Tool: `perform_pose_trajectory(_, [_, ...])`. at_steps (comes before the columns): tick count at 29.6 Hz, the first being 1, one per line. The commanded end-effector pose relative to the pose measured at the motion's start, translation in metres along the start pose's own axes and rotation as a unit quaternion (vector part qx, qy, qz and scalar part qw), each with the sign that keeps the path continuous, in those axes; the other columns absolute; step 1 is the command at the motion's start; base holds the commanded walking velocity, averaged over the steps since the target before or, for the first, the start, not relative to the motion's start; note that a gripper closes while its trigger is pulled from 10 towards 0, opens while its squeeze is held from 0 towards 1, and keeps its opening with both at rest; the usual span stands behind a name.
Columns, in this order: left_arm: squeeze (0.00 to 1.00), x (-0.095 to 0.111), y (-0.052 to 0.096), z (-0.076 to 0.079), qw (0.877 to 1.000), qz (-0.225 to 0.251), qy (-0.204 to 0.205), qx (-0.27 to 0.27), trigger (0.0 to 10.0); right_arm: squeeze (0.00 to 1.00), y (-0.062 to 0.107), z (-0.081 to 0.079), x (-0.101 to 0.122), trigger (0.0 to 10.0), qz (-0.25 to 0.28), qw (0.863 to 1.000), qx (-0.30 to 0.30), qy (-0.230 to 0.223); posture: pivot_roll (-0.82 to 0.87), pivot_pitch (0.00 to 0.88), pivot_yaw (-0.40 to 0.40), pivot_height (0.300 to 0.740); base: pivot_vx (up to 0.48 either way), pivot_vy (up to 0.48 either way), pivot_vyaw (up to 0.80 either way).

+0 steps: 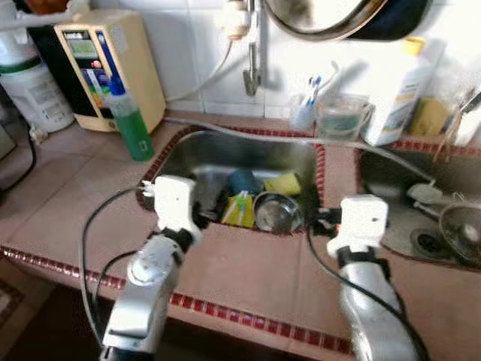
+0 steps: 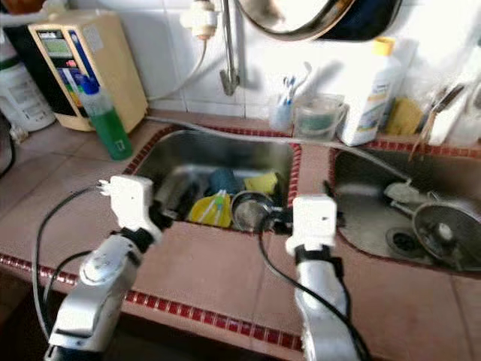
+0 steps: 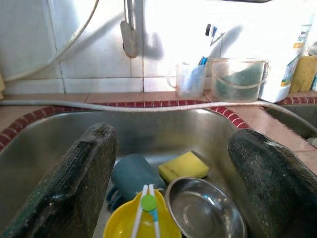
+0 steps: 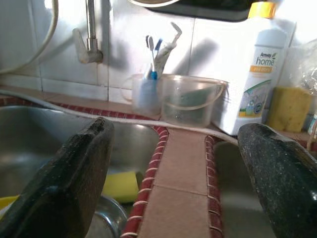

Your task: Kitchen organization

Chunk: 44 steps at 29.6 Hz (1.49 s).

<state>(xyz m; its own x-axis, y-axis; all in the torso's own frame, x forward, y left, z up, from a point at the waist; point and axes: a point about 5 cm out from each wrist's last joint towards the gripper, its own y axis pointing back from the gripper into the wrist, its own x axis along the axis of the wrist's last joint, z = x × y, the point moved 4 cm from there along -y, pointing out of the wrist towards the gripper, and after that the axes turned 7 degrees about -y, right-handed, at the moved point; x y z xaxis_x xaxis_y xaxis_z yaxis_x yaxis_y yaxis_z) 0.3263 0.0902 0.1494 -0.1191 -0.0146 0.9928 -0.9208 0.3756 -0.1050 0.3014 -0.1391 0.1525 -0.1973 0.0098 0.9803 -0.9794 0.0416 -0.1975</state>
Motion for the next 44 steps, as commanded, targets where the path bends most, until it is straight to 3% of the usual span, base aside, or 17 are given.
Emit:
perform_pose_trajectory(1, [0.0,-0.0011,0.0029,-0.009,1.0,-0.006,-0.005,0.009,10.0,0.0,0.0,-0.0079,0.0045,10.0,0.006,1.0,0.009,-0.007,-0.22,0.042,0.074,0.74,0.0,-0.379,0.0])
perform_pose_trajectory(15, [0.0,-0.0002,0.002,-0.009,1.0,-0.005,-0.004,0.009,10.0,0.0,0.0005,-0.0081,0.0041,10.0,0.004,1.0,0.008,-0.008,-0.22,0.046,0.077,0.74,0.0,-0.377,0.0])
perform_pose_trajectory(19, [0.0,-0.0018,0.002,-0.0086,1.0,-0.008,0.017,0.01,10.0,0.0,0.001,-0.0069,0.0037,10.0,0.003,1.0,0.006,-0.007,-0.22,0.055,0.078,0.74,0.0,0.0,0.0])
perform_pose_trajectory(44, [0.0,-0.0088,0.0039,-0.0087,0.999,-0.036,0.025,0.009,10.0,0.0,0.0053,-0.0063,0.0005,10.0,-0.004,1.0,0.0,-0.008,-0.22,0.063,0.084,0.74,-0.04,0.0,0.0])
